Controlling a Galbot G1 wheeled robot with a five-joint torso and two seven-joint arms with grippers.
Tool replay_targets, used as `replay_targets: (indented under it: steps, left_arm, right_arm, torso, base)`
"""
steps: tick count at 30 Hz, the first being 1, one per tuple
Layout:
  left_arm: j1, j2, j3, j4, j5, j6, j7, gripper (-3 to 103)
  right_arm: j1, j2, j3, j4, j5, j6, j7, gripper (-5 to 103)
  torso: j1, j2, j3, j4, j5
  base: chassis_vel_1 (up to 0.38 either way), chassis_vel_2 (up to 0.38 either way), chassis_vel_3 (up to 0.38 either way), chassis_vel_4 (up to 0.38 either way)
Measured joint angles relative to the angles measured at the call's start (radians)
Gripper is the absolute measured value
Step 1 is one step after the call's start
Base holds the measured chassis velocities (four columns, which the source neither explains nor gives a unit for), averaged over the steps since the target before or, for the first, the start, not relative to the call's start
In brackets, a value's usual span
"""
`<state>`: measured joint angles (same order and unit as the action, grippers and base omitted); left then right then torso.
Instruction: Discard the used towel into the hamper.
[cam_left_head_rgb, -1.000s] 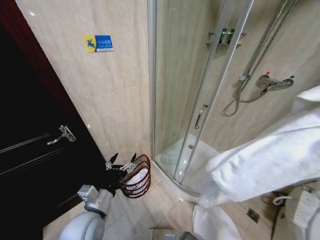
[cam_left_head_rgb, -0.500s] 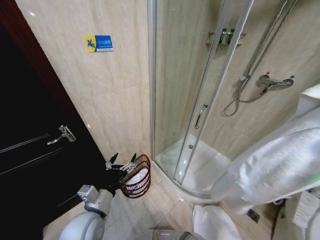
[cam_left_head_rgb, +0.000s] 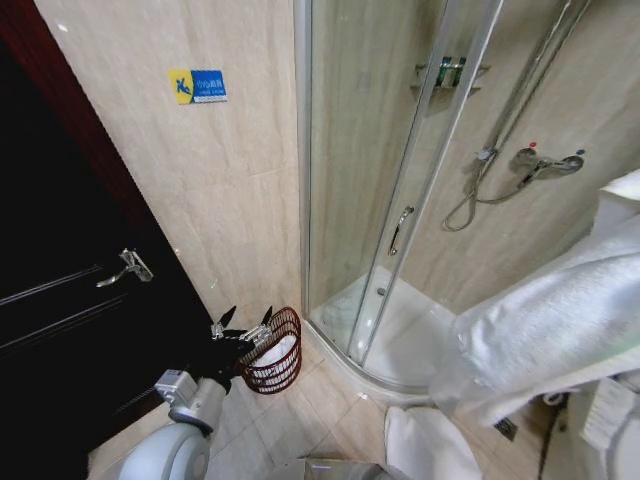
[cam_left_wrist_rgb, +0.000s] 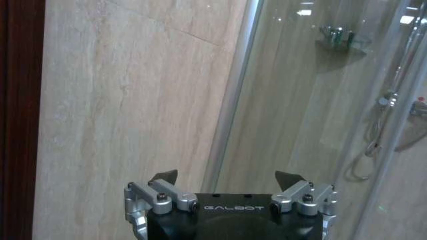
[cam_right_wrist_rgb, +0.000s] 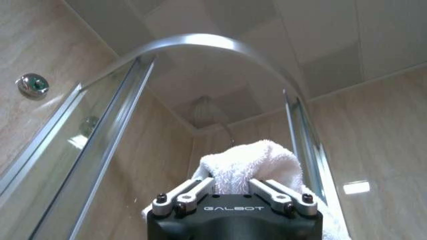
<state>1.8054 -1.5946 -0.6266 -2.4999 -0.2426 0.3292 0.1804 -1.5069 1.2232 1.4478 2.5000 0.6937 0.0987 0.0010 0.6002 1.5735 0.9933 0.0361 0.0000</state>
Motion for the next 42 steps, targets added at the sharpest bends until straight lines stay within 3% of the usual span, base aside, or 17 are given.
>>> replay_targets:
  steps: [16, 42]
  left_arm:
    - [0.0, 0.0, 0.0, 0.0, 0.0, 0.0, 0.0, 99]
    - [0.0, 0.0, 0.0, 0.0, 0.0, 0.0, 0.0, 99]
  right_arm:
    - [-0.003, 0.005, -0.01, 0.0, -0.003, 0.008, -0.005, 5]
    - [-0.014, -0.006, -0.054, 0.0, -0.002, 0.016, 0.002, 5]
  torso:
    - [-0.001, 0.001, 0.0, -0.0002, -0.0003]
    - [-0.001, 0.0, 0.0, -0.0001, 0.0]
  base:
    - [0.151, -0.153, -0.155, 0.149]
    - [0.03, -0.034, -0.026, 0.034]
